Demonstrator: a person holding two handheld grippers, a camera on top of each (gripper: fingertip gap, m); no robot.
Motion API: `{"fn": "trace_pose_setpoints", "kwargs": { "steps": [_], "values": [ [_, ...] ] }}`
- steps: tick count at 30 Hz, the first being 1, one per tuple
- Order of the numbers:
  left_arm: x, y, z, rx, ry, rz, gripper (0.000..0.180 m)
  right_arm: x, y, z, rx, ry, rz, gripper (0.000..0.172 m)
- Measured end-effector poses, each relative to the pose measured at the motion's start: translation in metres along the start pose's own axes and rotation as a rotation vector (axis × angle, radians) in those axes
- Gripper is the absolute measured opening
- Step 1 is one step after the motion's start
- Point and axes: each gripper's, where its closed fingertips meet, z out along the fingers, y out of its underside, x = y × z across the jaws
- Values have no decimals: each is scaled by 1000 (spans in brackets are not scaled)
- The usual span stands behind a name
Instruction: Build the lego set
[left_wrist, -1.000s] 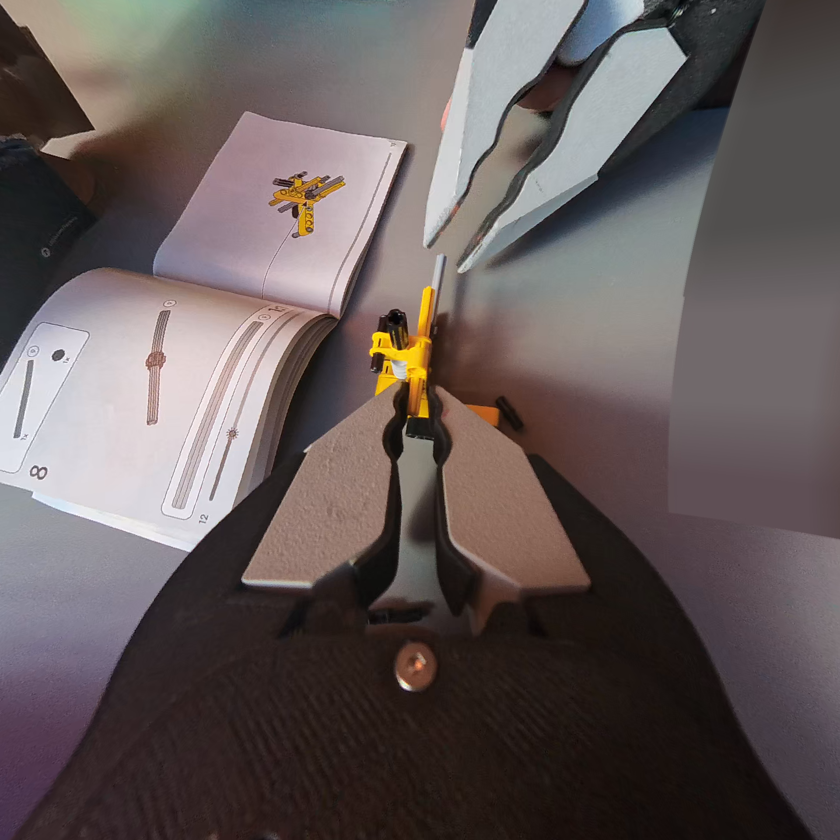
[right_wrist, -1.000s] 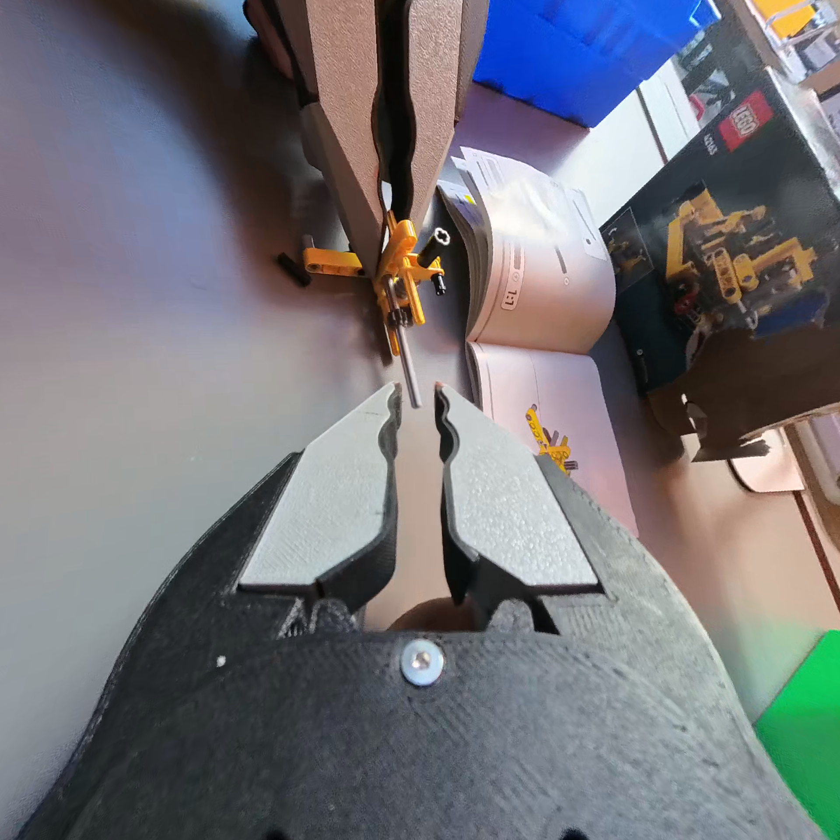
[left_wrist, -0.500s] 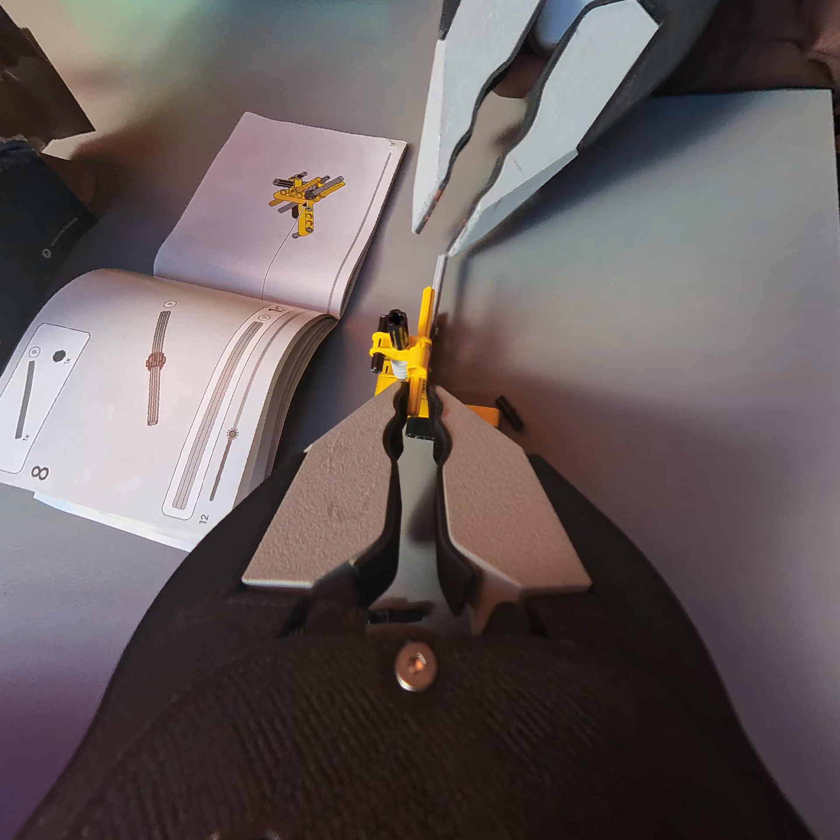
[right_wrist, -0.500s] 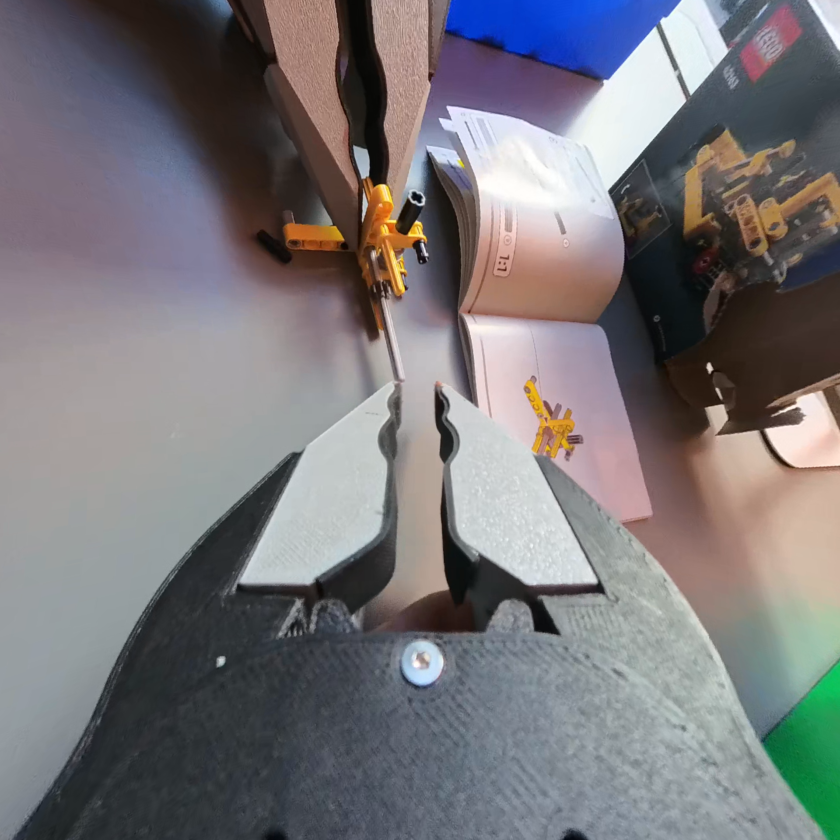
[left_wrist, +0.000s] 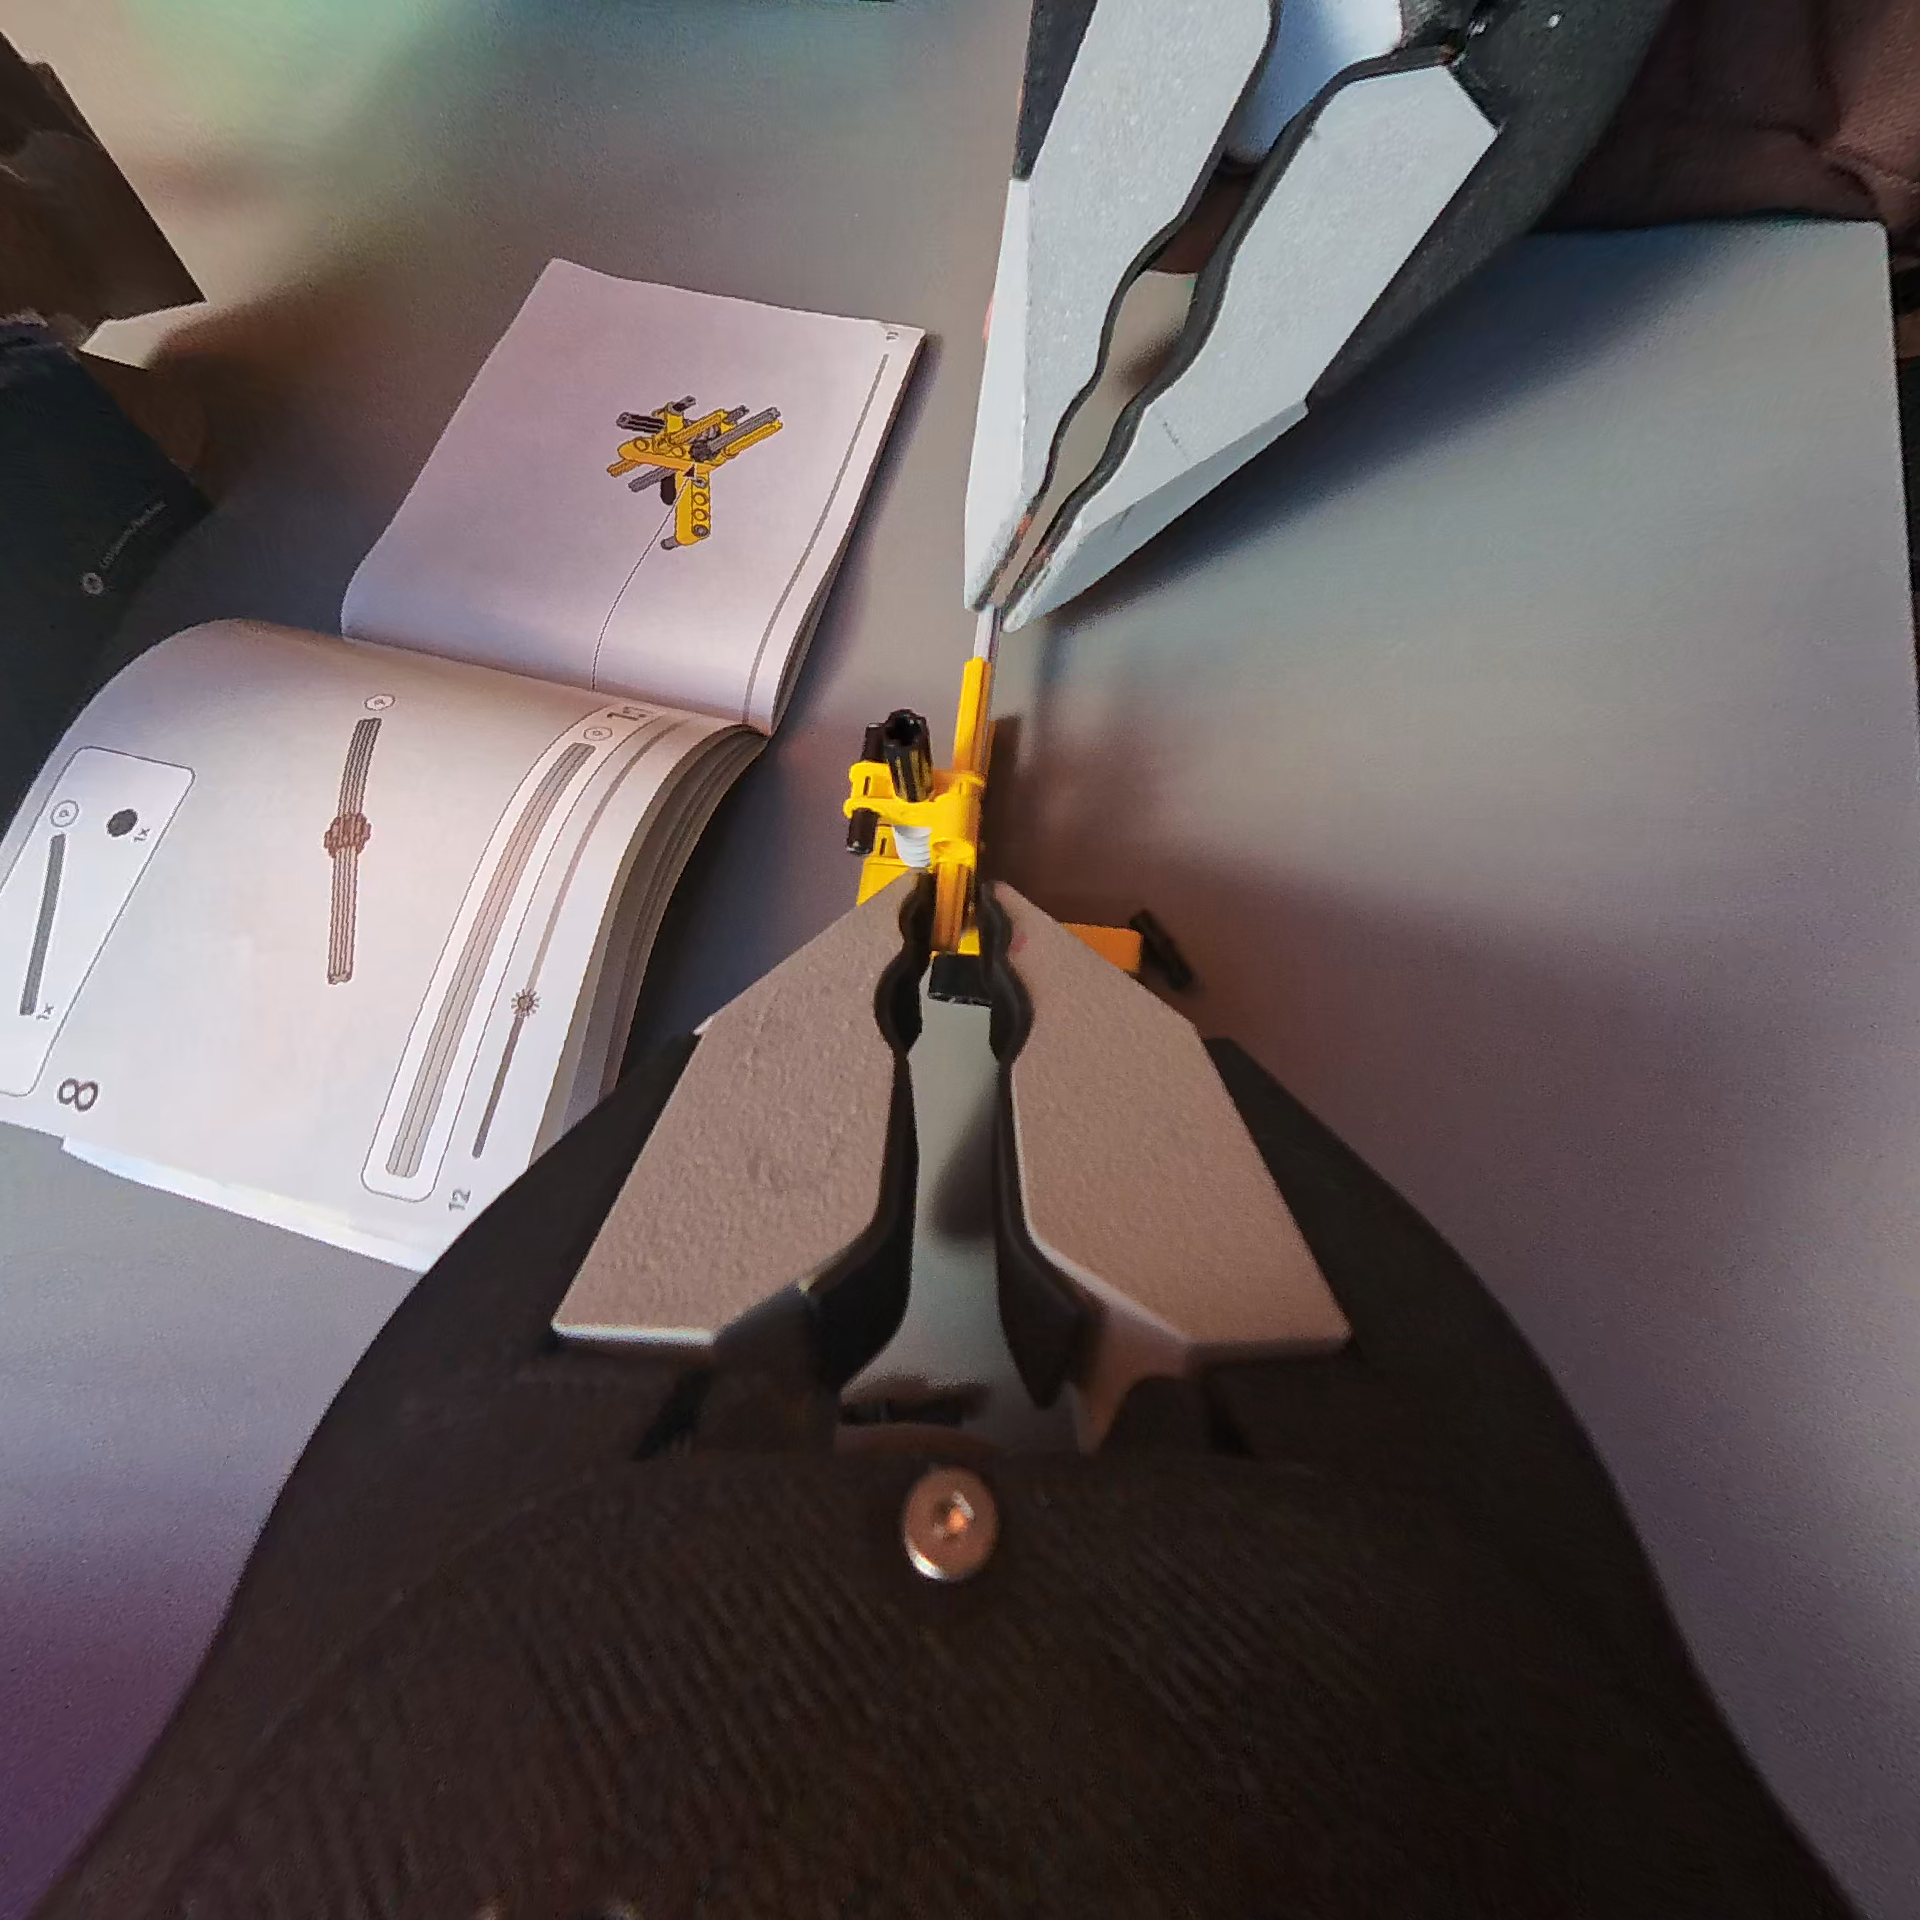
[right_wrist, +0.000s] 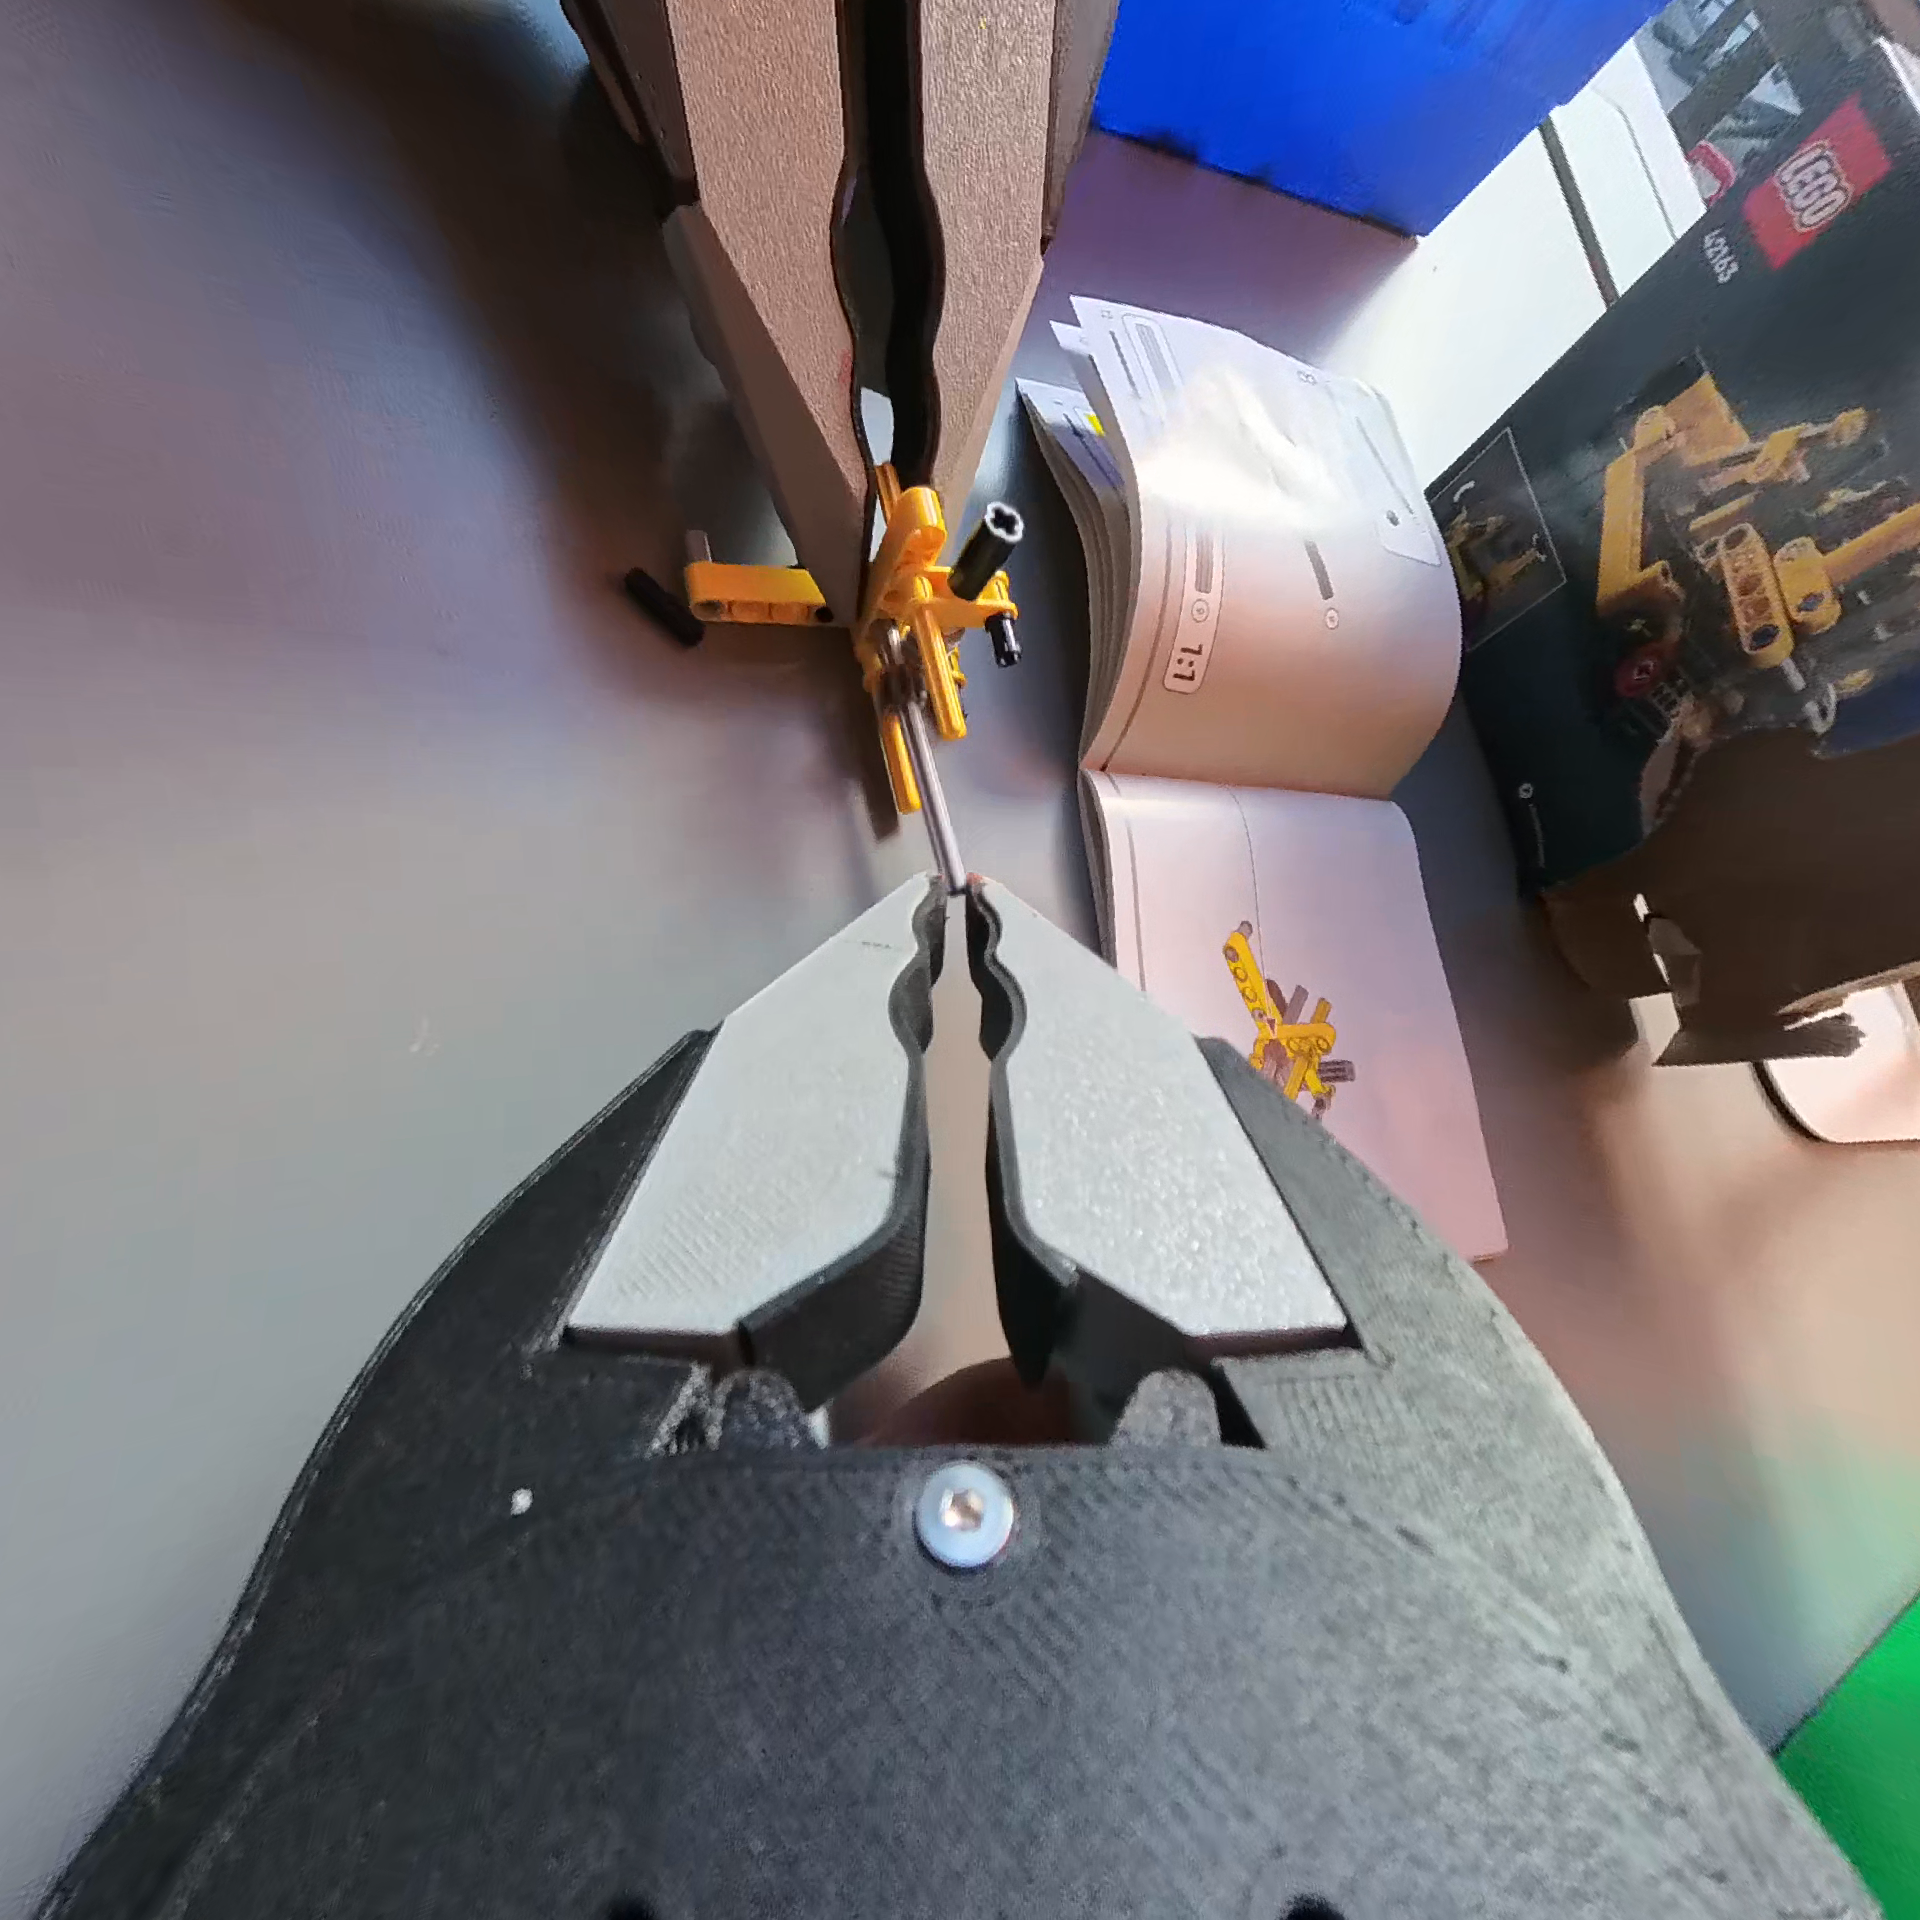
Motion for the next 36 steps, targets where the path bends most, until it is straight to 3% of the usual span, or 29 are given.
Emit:
{"fn": "trace_pose_setpoints", "kwargs": {
  "steps": [1, 18, 23, 33, 36],
  "values": [
    [0, 0, 0, 0, -1, 2, 5, -1, -1, 1, 3, -1, -3, 0],
    [0, 0, -2, 3, -14, -3, 6, -2, 2, 7, -43, -9, 11, 0],
    [0, 4, -7, 2, -7, -24, 18, -2, 0, 5, -27, -2, -1, 0],
    [4, -6, -12, 40, 10, -4, 19, -2, 0, 5, -26, 5, -13, 0],
    [5, -12, -12, 66, 20, -21, 12, -3, 0, 5, -25, 6, -20, 0]
  ]
}}
